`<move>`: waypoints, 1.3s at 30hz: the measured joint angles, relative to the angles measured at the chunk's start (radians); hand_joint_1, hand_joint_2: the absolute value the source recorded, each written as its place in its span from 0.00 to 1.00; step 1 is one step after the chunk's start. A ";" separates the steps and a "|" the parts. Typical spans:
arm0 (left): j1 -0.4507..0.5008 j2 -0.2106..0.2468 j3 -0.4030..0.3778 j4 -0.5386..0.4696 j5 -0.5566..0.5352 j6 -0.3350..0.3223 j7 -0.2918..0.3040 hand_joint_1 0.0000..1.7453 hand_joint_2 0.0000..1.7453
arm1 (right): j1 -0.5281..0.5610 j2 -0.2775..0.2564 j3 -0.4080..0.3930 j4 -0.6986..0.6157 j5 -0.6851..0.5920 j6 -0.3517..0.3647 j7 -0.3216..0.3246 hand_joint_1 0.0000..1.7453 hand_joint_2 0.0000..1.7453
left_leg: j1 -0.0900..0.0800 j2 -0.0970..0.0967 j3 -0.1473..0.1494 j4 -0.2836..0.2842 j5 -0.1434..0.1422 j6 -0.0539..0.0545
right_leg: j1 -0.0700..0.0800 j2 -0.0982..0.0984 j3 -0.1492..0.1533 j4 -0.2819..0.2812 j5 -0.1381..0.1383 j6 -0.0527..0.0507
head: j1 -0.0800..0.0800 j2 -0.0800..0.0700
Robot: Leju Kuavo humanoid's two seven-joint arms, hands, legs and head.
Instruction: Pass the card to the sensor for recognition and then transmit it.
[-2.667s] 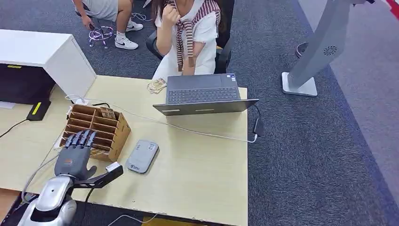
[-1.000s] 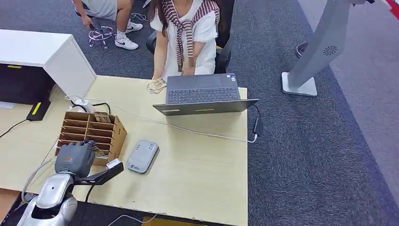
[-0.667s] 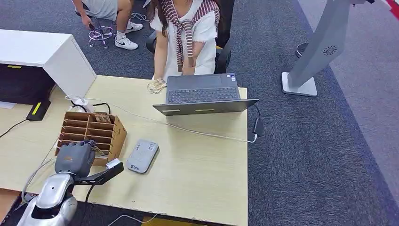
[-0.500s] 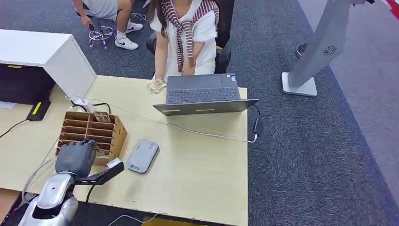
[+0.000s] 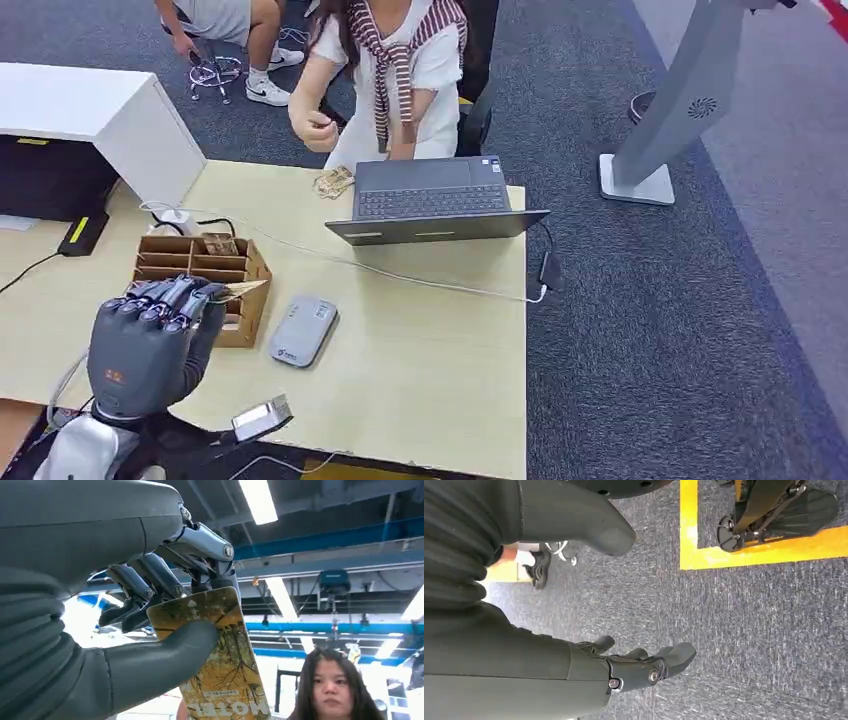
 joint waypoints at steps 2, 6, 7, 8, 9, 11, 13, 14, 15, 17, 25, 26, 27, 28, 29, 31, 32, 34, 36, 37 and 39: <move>-0.078 0.000 0.000 0.037 -0.002 -0.053 0.022 1.00 1.00 | -0.002 0.000 0.001 0.000 0.029 0.011 0.001 0.00 1.00 | 0.000 -0.004 0.000 0.000 0.001 0.000 | 0.000 -0.005 0.001 0.000 0.000 0.000 | 0.000 0.000; -0.249 -0.003 0.010 0.221 -0.052 -0.075 0.032 1.00 1.00 | -0.008 0.000 0.018 0.000 0.077 0.033 0.001 0.00 1.00 | 0.000 -0.004 -0.002 0.000 0.006 -0.001 | 0.000 -0.005 -0.001 0.000 0.004 -0.001 | 0.000 0.000; -0.316 -0.005 0.016 0.305 -0.067 -0.063 0.027 1.00 1.00 | -0.009 0.000 0.024 0.000 0.090 0.039 0.001 0.00 1.00 | 0.000 -0.006 -0.003 0.000 0.007 -0.001 | 0.000 -0.006 -0.001 0.000 0.005 -0.001 | 0.001 0.000; -0.379 -0.006 0.022 0.390 -0.073 -0.052 0.020 1.00 1.00 | -0.013 0.000 0.028 0.000 0.097 0.040 0.001 0.00 1.00 | 0.000 -0.007 -0.004 0.000 0.008 -0.002 | 0.000 -0.007 -0.001 0.000 0.006 -0.002 | 0.001 0.000; -0.424 -0.006 0.028 0.452 -0.075 -0.043 0.016 1.00 1.00 | -0.016 0.000 0.032 0.000 0.104 0.040 0.001 0.00 1.00 | 0.000 -0.006 -0.004 0.000 0.009 -0.002 | 0.000 -0.006 -0.001 0.000 0.008 -0.003 | 0.000 0.000; -0.487 -0.010 0.032 0.538 -0.076 -0.031 0.010 1.00 1.00 | -0.018 0.000 0.037 0.000 0.104 0.040 0.001 0.00 1.00 | 0.000 -0.003 -0.004 0.000 0.009 -0.003 | 0.000 -0.004 -0.002 0.001 0.008 -0.004 | 0.000 0.000; -0.522 -0.013 0.032 0.595 -0.079 -0.028 0.006 1.00 1.00 | -0.017 0.000 0.041 0.000 0.104 0.040 0.001 0.00 1.00 | 0.000 -0.003 -0.004 0.000 0.009 -0.003 | 0.000 -0.003 -0.003 0.001 0.008 -0.004 | 0.000 0.000; -0.533 -0.015 0.033 0.615 -0.079 -0.028 0.006 1.00 1.00 | -0.017 0.000 0.043 0.000 0.104 0.040 0.001 0.00 1.00 | 0.000 -0.003 -0.004 0.000 0.009 -0.002 | 0.000 -0.003 -0.003 0.001 0.008 -0.004 | 0.001 0.000; -0.542 -0.016 0.033 0.630 -0.081 -0.028 0.006 1.00 1.00 | -0.017 0.000 0.044 0.000 0.104 0.040 0.001 0.00 1.00 | 0.000 -0.004 -0.004 0.000 0.009 -0.002 | 0.000 -0.003 -0.003 0.001 0.008 -0.004 | 0.000 0.000; -0.560 -0.020 0.033 0.659 -0.082 -0.027 0.006 1.00 1.00 | -0.018 0.000 0.045 0.000 0.105 0.040 0.001 0.00 1.00 | 0.000 -0.004 -0.005 0.000 0.009 -0.002 | 0.000 -0.003 -0.004 0.001 0.008 -0.004 | 0.000 0.000; -0.653 -0.059 0.033 0.791 -0.124 -0.031 0.014 1.00 1.00 | -0.018 0.000 0.061 0.000 0.143 0.056 0.028 0.00 1.00 | 0.000 -0.004 -0.007 0.000 0.009 -0.002 | 0.000 -0.004 -0.006 0.001 0.009 -0.005 | 0.000 0.000; -0.665 -0.064 0.033 0.805 -0.127 -0.033 0.017 1.00 1.00 | -0.018 0.000 0.062 0.000 0.143 0.056 0.030 0.00 1.00 | 0.000 -0.004 -0.007 0.000 0.009 -0.002 | 0.000 -0.004 -0.006 0.001 0.009 -0.005 | 0.001 0.000; -0.678 -0.068 0.033 0.825 -0.130 -0.035 0.019 1.00 1.00 | -0.018 0.000 0.064 0.000 0.146 0.058 0.032 0.00 1.00 | 0.000 -0.003 -0.007 0.000 0.009 -0.002 | 0.000 -0.003 -0.006 0.001 0.009 -0.005 | 0.001 0.000; -0.686 -0.070 0.033 0.839 -0.134 -0.035 0.021 1.00 1.00 | -0.018 0.000 0.067 0.000 0.148 0.058 0.034 0.00 1.00 | 0.000 -0.003 -0.007 0.000 0.009 -0.002 | 0.000 -0.003 -0.006 0.001 0.009 -0.005 | 0.000 0.000; -0.693 -0.072 0.033 0.853 -0.134 -0.035 0.021 1.00 1.00 | -0.017 0.000 0.069 0.000 0.154 0.058 0.035 0.00 1.00 | 0.000 -0.003 -0.007 0.000 0.009 -0.002 | 0.000 -0.003 -0.006 0.001 0.009 -0.005 | 0.001 0.000; -0.696 -0.075 0.033 0.870 -0.134 -0.032 0.023 1.00 1.00 | -0.017 0.000 0.071 0.000 0.156 0.058 0.035 0.00 1.00 | 0.000 -0.003 -0.007 0.000 0.009 -0.002 | 0.000 -0.002 -0.006 0.001 0.009 -0.005 | 0.001 0.000; -0.696 -0.075 0.033 0.878 -0.134 -0.031 0.024 1.00 1.00 | -0.017 0.000 0.071 0.000 0.156 0.058 0.035 0.00 1.00 | 0.000 -0.002 -0.007 0.000 0.009 -0.002 | 0.000 -0.002 -0.007 0.001 0.009 -0.005 | 0.000 0.000; -0.696 -0.075 0.033 0.891 -0.134 -0.031 0.024 1.00 1.00 | -0.017 0.000 0.072 0.000 0.156 0.058 0.036 0.00 1.00 | 0.000 -0.002 -0.008 0.000 0.009 -0.002 | 0.000 -0.002 -0.007 0.001 0.009 -0.005 | 0.000 0.000; -0.696 -0.075 0.033 0.901 -0.134 -0.027 0.024 0.00 1.00 | -0.017 0.000 0.074 0.000 0.156 0.060 0.035 0.00 1.00 | 0.000 -0.002 -0.009 0.000 0.009 -0.002 | 0.000 -0.001 -0.008 0.001 0.009 -0.005 | 0.000 0.000; -0.696 -0.075 0.033 0.905 -0.134 -0.025 0.024 0.00 1.00 | -0.017 0.000 0.074 0.000 0.156 0.061 0.035 0.00 1.00 | 0.000 -0.002 -0.009 0.000 0.009 -0.002 | 0.000 -0.002 -0.008 0.001 0.009 -0.005 | 0.001 0.000; -0.695 -0.075 0.033 0.910 -0.129 -0.028 0.032 0.00 1.00 | -0.017 0.000 0.074 0.000 0.157 0.062 0.034 0.00 1.00 | 0.000 -0.003 -0.010 0.000 0.009 -0.002 | 0.000 -0.002 -0.009 0.001 0.009 -0.005 | 0.000 0.000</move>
